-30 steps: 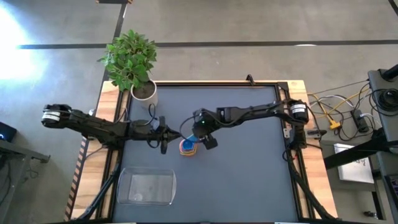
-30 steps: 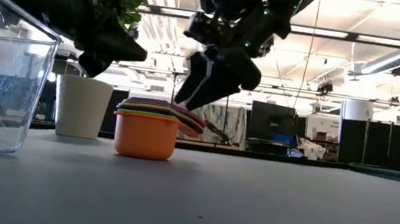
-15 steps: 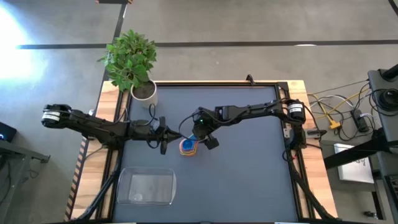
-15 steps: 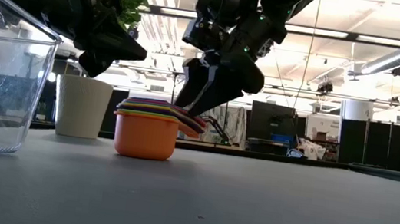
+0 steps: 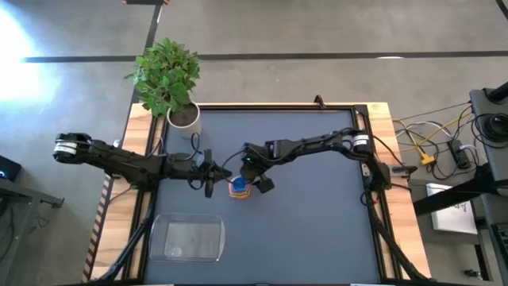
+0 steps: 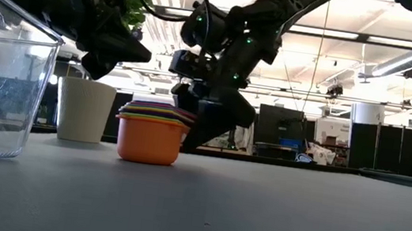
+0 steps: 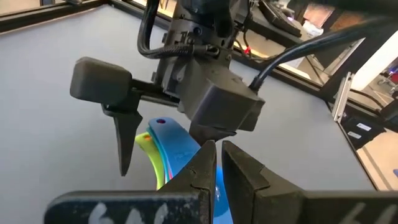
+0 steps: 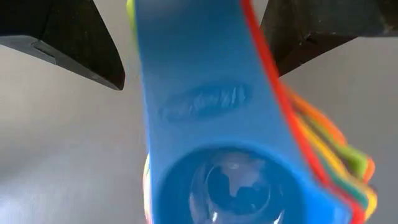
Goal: Nest measuring cups in basket
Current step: Put the stacked measuring cups into the transparent bin
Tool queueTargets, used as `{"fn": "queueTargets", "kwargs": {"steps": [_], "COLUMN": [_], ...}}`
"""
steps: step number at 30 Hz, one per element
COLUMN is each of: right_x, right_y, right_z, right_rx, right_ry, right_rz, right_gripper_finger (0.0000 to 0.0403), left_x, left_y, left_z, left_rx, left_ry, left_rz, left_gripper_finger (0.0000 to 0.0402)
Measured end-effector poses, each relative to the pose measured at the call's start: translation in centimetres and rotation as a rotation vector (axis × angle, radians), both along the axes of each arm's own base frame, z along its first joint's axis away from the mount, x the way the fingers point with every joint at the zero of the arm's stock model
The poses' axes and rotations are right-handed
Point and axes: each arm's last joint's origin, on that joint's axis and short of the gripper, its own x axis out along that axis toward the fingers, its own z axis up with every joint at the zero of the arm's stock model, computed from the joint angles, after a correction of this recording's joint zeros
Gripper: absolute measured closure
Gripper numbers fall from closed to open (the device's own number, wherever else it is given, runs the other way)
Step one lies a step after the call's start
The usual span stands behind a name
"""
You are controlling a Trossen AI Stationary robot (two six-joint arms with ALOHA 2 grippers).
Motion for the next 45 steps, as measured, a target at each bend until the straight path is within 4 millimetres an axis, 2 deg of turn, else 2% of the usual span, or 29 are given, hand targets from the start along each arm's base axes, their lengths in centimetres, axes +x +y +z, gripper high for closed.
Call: {"fn": "queueTargets", "kwargs": {"steps": [4,6,18,31,45], "right_x": [0.2,0.0,-0.9,-0.9,-1.1], "right_y": [0.0,0.0,0.3,1.7,4.7], "right_z": [0.1,0.2,0.0,0.8,4.3], "right_rx": [-0.003,-0.003,0.016,0.016,0.042], "right_ry": [0.006,0.018,0.117,0.11,0.017], "right_rz": [0.006,0.008,-0.001,-0.025,-0.041], "right_gripper_finger": [0.0081,0.0097,0.0285,0.0287,0.0287], "left_x": [0.0,0.0,-0.1,-0.3,-1.8], "left_y": [-0.1,-0.1,-0.1,-0.1,0.0], "left_z": [-0.1,-0.1,-0.1,0.3,1.5], "left_rx": [-0.004,-0.006,-0.007,0.009,0.039], "left_ry": [0.011,0.013,0.013,-0.008,-0.027], "left_rz": [-0.016,-0.024,-0.026,-0.032,-0.038], "left_gripper_finger": [0.0393,0.0393,0.0393,0.0393,0.0393]}}
